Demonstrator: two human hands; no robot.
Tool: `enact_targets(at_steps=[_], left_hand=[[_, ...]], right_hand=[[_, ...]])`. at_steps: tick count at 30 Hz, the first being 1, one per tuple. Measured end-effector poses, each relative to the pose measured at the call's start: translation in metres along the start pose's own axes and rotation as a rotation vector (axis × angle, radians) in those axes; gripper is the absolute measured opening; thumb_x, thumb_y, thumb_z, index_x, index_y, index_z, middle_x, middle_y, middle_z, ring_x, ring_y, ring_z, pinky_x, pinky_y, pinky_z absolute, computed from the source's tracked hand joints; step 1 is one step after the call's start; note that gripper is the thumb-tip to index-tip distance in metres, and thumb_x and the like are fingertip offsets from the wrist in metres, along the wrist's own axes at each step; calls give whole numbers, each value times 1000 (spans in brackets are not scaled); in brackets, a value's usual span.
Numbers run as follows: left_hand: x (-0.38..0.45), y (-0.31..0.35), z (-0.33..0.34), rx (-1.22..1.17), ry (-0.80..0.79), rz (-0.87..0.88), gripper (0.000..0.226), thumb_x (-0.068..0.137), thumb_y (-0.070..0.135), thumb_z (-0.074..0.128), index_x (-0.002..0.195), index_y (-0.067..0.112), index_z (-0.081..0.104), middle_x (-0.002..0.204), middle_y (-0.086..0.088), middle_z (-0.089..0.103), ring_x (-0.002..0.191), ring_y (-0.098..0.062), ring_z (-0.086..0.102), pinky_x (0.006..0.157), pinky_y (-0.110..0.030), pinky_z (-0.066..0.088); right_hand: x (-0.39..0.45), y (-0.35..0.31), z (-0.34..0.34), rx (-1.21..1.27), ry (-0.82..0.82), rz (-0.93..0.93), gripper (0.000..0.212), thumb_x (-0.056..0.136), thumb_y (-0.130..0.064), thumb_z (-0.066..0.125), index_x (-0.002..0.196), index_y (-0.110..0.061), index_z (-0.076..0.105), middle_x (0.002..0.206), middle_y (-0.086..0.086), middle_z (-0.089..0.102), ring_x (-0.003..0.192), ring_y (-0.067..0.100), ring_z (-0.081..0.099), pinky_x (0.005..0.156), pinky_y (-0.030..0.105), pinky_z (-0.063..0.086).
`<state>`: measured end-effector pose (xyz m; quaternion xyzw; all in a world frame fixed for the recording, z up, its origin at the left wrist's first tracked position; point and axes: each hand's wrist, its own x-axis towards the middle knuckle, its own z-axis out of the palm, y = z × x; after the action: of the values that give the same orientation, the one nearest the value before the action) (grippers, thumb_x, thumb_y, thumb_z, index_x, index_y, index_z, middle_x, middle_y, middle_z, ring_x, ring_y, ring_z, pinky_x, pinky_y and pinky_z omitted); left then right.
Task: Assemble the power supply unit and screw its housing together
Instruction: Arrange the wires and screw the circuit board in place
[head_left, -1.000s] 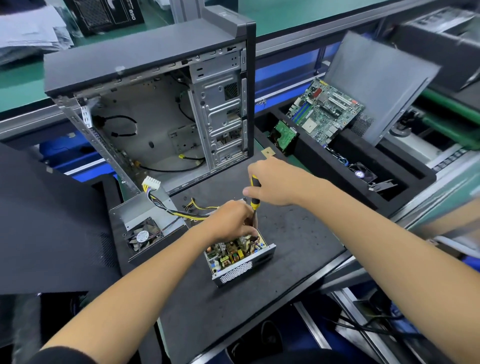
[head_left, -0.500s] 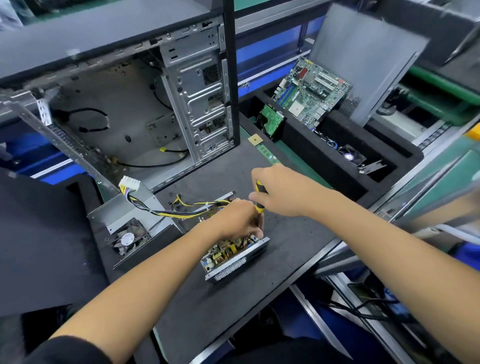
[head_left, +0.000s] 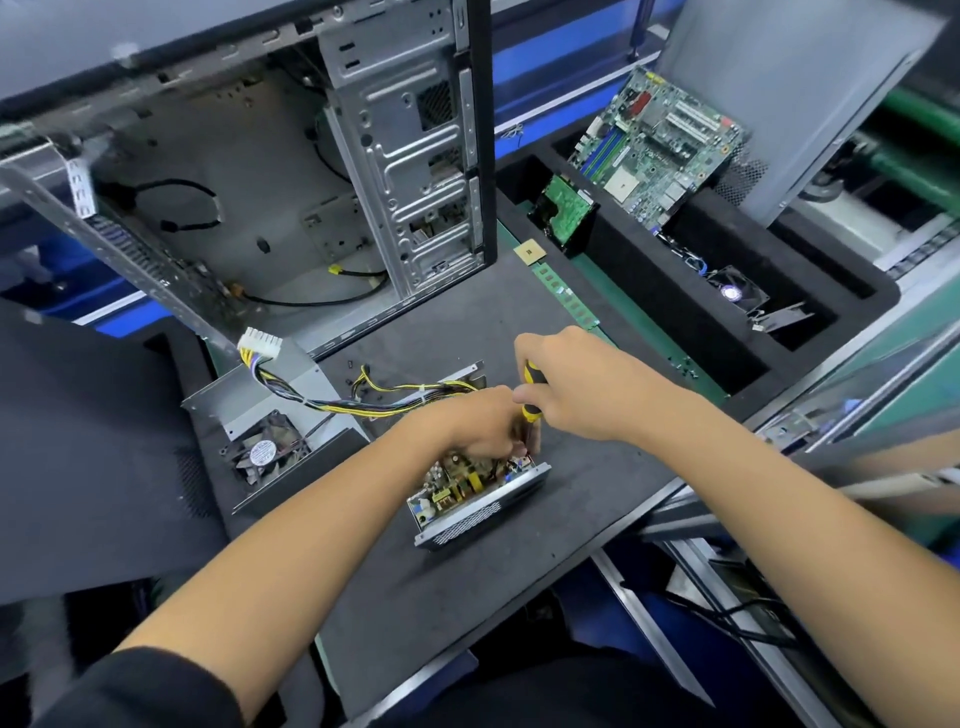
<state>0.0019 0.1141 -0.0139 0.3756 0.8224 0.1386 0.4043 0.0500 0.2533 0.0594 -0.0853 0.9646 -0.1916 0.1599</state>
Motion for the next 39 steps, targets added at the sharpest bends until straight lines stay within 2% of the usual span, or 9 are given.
enact_targets(at_steps=[4,9,15,18,20,24,30,35,39], left_hand=[[-3,4,-8,17,-19,-13,44,81,0,41,103,23,71,108,1,69,98,-21,62,85,-36,52],[-4,9,-12,28,-39,-27,50,76,-3,37,103,24,70,106,-3,69,93,-27,64,79,-41,55],[-3,11,-13,11,-34,-37,48,77,-5,39,105,20,69,100,3,67,91,-21,63,78,-33,55],[-2,10,-14,19,-28,-38,43,79,-3,42,101,20,70,80,14,62,66,-2,58,54,-9,46],[0,9,-15,23,14,-43,27,85,0,49,79,20,67,66,19,51,52,5,51,43,-4,35],[2,4,-14,46,84,-13,43,87,9,58,59,34,38,63,16,43,52,-2,43,45,-9,35],[3,1,-10,22,108,-11,35,85,15,61,64,36,41,70,15,48,59,-2,46,50,-19,32],[1,0,-10,-72,132,-11,44,84,11,67,58,36,43,57,24,44,55,23,47,49,-2,34],[2,-1,-7,-86,125,4,41,85,11,66,62,37,45,65,25,48,59,26,46,52,0,34]], right_hand=[[1,1,0,9,-7,-6,24,94,-35,57,85,-16,45,80,5,55,63,21,50,49,31,31],[0,0,-2,-11,-18,9,23,94,-35,56,87,-16,46,80,5,55,61,18,47,46,30,28],[-1,-1,0,-15,-42,9,23,95,-33,55,88,-15,44,74,1,46,61,17,44,46,30,27],[-1,0,2,-13,-39,2,22,95,-33,55,88,-15,44,73,1,46,66,24,49,47,30,29],[0,1,4,-2,-47,4,22,94,-32,56,88,-15,44,72,1,45,68,26,49,47,31,30],[1,2,10,3,-60,18,21,94,-32,57,91,-15,46,71,0,44,62,18,44,46,30,26],[2,5,14,-24,-37,-11,21,93,-32,57,95,-14,47,73,2,47,72,29,50,48,32,28],[3,6,17,-38,-24,-33,20,93,-31,57,92,-16,44,70,0,43,69,28,47,46,29,24],[3,6,20,-46,-29,-44,22,94,-31,57,88,-18,39,72,1,45,71,29,48,45,29,23]])
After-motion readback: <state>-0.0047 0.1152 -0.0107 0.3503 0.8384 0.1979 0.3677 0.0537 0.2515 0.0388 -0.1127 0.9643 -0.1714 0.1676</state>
